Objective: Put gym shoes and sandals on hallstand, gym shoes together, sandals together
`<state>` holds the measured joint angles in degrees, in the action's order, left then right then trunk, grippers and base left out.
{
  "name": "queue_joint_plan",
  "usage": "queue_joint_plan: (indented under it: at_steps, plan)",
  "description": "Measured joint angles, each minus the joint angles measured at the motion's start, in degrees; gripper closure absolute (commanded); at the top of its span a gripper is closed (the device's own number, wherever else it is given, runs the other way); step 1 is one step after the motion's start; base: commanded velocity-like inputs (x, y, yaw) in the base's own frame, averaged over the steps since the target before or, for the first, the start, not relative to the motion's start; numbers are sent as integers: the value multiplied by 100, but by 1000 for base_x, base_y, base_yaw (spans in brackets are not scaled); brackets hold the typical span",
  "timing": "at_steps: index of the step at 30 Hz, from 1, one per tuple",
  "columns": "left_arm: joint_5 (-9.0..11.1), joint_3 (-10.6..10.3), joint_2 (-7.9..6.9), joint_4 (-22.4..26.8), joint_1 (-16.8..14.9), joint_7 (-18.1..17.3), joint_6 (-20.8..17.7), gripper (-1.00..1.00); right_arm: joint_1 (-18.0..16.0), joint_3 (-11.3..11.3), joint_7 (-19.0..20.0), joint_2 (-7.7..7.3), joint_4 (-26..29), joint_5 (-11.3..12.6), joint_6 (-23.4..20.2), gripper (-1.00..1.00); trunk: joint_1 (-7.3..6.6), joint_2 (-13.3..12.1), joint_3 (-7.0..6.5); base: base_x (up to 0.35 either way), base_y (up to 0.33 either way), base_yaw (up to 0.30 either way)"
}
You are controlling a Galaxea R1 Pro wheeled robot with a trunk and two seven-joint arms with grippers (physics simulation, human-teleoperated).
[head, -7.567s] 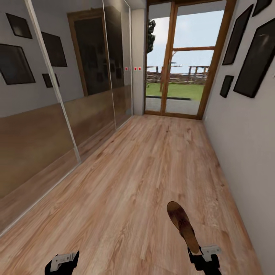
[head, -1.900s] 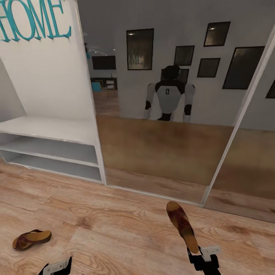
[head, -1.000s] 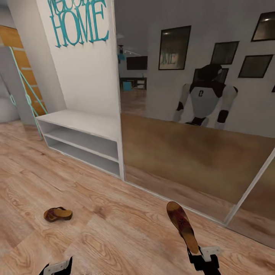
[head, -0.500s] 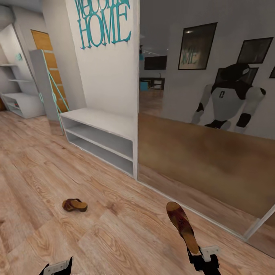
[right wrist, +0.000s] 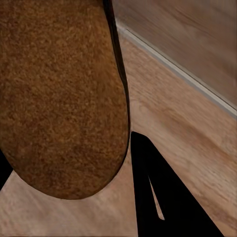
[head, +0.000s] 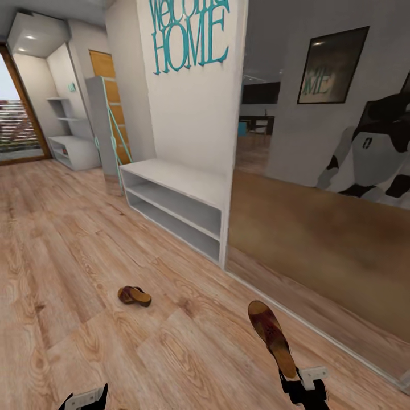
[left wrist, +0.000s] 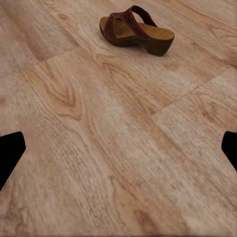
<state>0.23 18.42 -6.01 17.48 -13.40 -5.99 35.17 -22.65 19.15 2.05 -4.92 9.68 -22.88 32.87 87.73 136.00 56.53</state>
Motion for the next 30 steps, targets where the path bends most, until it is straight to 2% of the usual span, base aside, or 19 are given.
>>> queue_joint_plan:
  at_steps: [30]
  plan:
    - [0,0,0,0,-3,0,1,-100,0,1,0,1,0,0,0,100,0,0,0,0,0,279]
